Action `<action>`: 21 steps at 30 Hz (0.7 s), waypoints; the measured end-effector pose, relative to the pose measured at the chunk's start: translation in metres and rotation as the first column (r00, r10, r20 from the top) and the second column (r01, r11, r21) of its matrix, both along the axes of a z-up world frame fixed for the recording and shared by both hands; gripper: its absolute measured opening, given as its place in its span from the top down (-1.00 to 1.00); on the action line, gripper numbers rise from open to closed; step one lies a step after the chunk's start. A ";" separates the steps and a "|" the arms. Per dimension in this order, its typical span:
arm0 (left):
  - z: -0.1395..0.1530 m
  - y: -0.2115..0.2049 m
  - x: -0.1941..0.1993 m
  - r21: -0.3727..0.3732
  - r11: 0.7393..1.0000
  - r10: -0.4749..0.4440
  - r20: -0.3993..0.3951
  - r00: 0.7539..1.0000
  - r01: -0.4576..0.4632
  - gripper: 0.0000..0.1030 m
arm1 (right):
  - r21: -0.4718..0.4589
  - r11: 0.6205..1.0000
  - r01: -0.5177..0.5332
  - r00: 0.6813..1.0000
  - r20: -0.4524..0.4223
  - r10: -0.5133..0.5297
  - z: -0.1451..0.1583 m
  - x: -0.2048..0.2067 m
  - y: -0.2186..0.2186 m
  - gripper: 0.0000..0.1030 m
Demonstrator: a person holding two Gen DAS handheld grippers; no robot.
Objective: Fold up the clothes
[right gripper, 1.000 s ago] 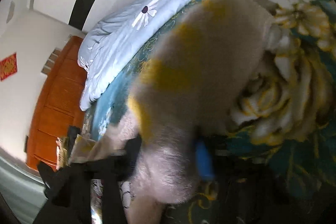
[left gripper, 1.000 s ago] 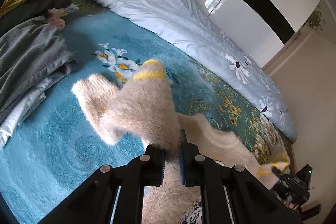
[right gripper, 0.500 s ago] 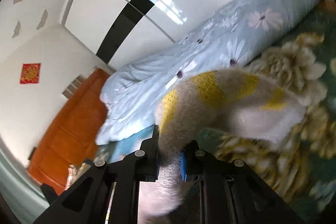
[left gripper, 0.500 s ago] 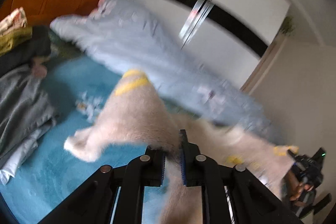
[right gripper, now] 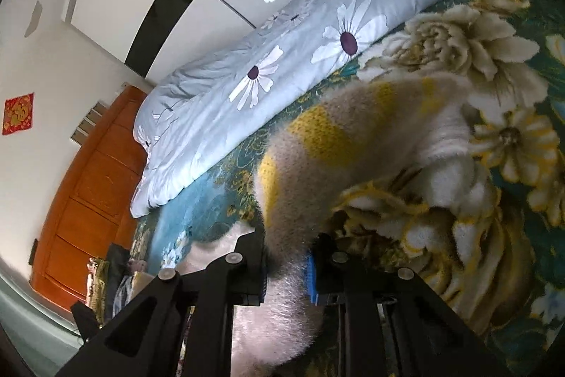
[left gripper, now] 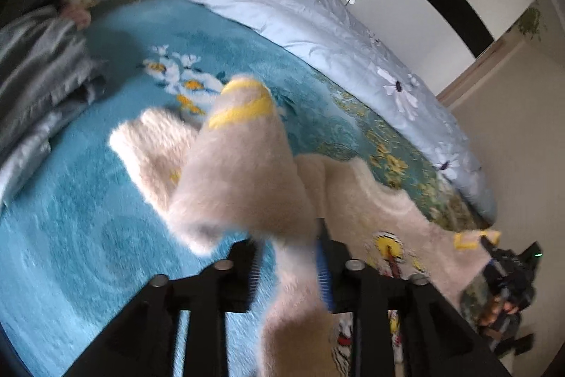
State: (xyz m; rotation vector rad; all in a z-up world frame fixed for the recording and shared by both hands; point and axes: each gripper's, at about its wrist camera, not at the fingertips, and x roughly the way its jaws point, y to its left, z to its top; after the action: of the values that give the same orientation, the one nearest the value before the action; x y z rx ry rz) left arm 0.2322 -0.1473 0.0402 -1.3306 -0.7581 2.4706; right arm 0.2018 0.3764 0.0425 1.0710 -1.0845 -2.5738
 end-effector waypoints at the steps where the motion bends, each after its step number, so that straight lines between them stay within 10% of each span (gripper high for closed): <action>1: -0.002 -0.002 0.006 0.026 1.000 -0.008 0.008 1.000 0.008 0.01 | 0.000 1.000 0.003 1.000 0.005 -0.003 0.001 0.001 0.001 0.58; 5: -0.015 -0.011 0.035 0.102 0.994 -0.035 0.039 0.999 0.031 -0.21 | -0.075 0.997 0.003 1.000 0.017 -0.002 -0.007 0.025 0.002 0.01; 21: -0.040 0.027 0.097 0.149 0.964 -0.234 0.081 0.969 0.220 -0.23 | -0.347 0.849 -0.398 0.895 0.058 0.443 -0.048 0.137 -0.074 -0.17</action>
State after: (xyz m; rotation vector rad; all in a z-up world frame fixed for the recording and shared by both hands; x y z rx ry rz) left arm 0.3288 -0.1204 0.0005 -1.4096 -0.7384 2.1493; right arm 0.3392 0.3026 -0.0059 1.2451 -1.1061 -1.9233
